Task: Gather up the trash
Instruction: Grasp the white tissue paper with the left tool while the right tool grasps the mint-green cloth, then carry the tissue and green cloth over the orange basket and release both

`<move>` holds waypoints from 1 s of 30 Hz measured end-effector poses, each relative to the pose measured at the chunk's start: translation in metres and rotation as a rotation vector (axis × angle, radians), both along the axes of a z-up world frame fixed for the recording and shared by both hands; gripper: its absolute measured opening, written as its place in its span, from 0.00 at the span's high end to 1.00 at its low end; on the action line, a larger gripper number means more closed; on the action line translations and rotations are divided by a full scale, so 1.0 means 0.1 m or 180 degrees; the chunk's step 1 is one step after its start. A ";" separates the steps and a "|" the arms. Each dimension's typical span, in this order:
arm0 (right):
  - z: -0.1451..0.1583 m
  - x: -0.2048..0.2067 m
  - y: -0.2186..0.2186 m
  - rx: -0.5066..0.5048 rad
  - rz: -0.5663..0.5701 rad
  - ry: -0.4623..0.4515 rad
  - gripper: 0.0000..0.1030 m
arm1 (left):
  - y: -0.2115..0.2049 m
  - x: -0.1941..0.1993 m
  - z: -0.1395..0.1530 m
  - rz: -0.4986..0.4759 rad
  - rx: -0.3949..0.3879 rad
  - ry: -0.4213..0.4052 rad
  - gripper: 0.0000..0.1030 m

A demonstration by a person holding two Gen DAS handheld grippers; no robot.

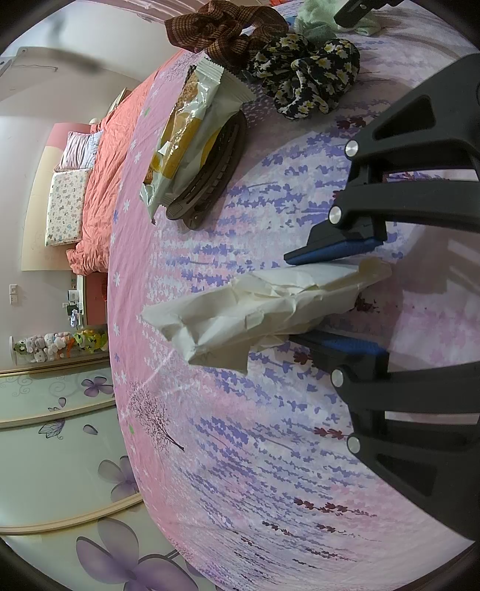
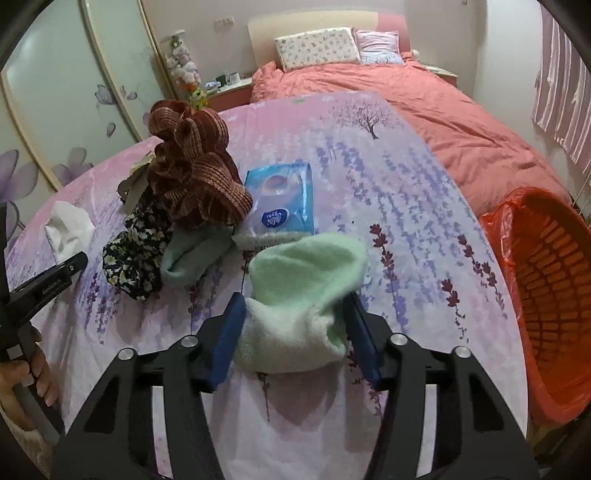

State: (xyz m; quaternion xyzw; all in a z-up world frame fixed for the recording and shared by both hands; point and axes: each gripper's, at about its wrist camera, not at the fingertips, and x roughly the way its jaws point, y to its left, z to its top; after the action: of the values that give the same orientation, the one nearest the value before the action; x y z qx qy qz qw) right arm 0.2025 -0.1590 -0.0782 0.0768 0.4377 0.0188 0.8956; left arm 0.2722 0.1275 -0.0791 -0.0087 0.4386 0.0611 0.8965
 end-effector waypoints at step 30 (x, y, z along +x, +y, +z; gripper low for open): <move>0.74 -0.72 -0.62 0.0034 -0.0296 -0.0645 0.94 | -0.60 -0.66 0.69 -0.0963 -0.0286 -0.0409 0.74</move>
State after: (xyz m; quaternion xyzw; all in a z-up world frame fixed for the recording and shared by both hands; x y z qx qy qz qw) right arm 0.1304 -0.2211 -0.0039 0.0995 0.3407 -0.0129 0.9348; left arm 0.2061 0.0679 -0.0104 0.0134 0.3791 -0.0949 0.9204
